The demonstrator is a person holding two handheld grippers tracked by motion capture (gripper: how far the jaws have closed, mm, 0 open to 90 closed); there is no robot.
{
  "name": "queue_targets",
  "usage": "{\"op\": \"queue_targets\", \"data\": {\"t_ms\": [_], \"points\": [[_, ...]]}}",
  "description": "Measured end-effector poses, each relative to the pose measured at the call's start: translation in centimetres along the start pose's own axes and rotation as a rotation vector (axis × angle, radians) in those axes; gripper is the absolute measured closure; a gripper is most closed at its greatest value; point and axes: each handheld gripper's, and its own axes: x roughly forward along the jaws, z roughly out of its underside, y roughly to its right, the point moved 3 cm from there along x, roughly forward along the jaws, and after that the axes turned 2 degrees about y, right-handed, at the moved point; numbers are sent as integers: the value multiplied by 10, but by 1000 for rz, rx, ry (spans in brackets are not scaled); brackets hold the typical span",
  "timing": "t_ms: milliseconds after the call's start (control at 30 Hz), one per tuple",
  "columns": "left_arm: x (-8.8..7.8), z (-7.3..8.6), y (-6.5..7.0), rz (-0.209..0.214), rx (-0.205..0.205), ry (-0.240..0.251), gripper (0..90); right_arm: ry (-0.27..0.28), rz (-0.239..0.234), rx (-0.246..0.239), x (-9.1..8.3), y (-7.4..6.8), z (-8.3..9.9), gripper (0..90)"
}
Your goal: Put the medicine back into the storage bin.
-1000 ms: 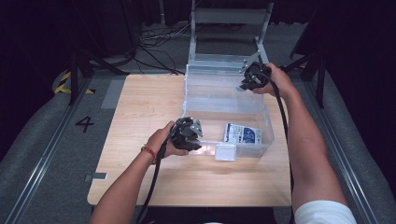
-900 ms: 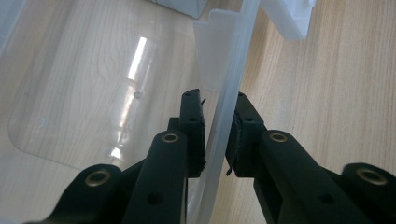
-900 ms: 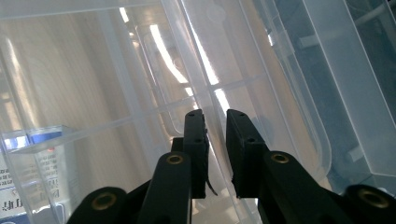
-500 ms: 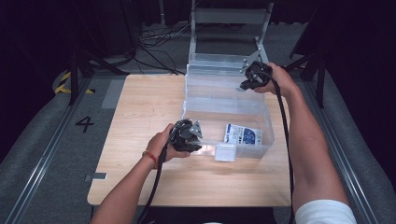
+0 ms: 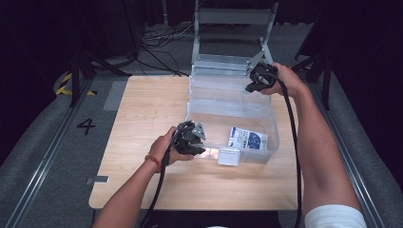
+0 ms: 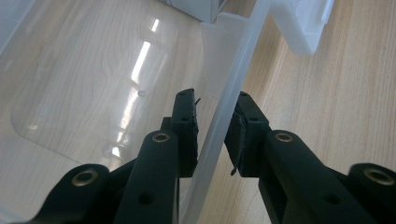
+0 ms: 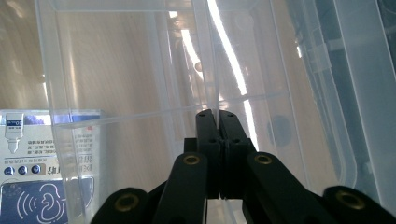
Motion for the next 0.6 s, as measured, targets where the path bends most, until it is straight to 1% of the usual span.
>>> {"op": "queue_targets", "data": {"t_ms": [33,67,100,233,267,300,333,367,400,433,467,600], "points": [[0,0,0,-7,0,5,741,5,-13,-5,-2,-1,0,896],[0,1,1,-6,-4,10,740,5,-5,-7,-3,-2,-1,897],[0,1,1,-9,-6,15,740,9,-8,-10,-5,-3,-1,898],[0,1,1,-11,3,14,739,7,6,-29,-9,-7,-4,900],[0,1,2,-13,-1,17,739,9,-4,-35,-10,-8,-4,900],[0,2,2,-13,0,18,738,10,6,-41,-11,-9,-5,900],[0,2,2,-13,-2,19,738,11,1,-41,-13,-11,-5,900],[0,2,2,-15,-7,23,738,15,10,-48,-14,-12,-6,900],[0,2,3,-13,-8,26,738,16,6,-57,-15,-13,-6,900],[0,2,3,-16,-10,27,738,16,3,-52,-17,-14,-6,900],[0,2,3,-22,-6,26,738,22,6,-61,-18,-15,-7,900],[0,2,4,-28,-10,37,740,29,5,-72,-23,-22,-9,900]]}}
